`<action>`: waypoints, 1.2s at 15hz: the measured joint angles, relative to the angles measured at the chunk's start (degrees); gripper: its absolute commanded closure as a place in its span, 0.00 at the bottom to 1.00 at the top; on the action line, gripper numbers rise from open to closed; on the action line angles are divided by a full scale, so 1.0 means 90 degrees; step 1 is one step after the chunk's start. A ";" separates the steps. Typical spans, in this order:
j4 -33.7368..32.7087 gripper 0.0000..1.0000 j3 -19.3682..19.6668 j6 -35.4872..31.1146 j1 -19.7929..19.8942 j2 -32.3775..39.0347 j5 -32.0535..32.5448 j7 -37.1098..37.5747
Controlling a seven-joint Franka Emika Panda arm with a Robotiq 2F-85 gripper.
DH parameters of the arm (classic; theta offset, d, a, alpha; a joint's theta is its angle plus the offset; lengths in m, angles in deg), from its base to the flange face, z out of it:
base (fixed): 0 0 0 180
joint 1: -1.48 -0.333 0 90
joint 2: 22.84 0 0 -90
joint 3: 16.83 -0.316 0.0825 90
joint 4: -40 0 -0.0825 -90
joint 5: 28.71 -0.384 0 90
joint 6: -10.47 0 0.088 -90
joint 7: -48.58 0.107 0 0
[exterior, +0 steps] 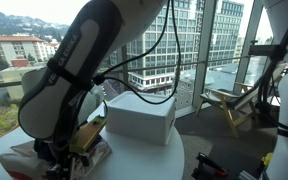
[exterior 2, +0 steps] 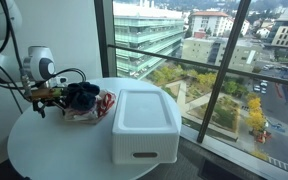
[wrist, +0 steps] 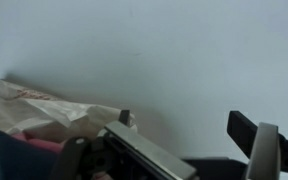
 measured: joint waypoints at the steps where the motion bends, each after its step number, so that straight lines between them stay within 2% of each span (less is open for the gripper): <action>1: -0.0013 0.00 0.0022 -0.0116 -0.0007 0.0098 0.0021 0.0027; 9: -0.0490 0.00 0.0341 -0.0593 -0.0079 0.0792 0.0230 0.0057; 15: -0.0955 0.00 0.0374 -0.0640 -0.0114 0.1259 0.0230 0.0064; 18: -0.1015 0.00 0.0385 -0.0962 -0.0219 0.1309 0.0289 0.0067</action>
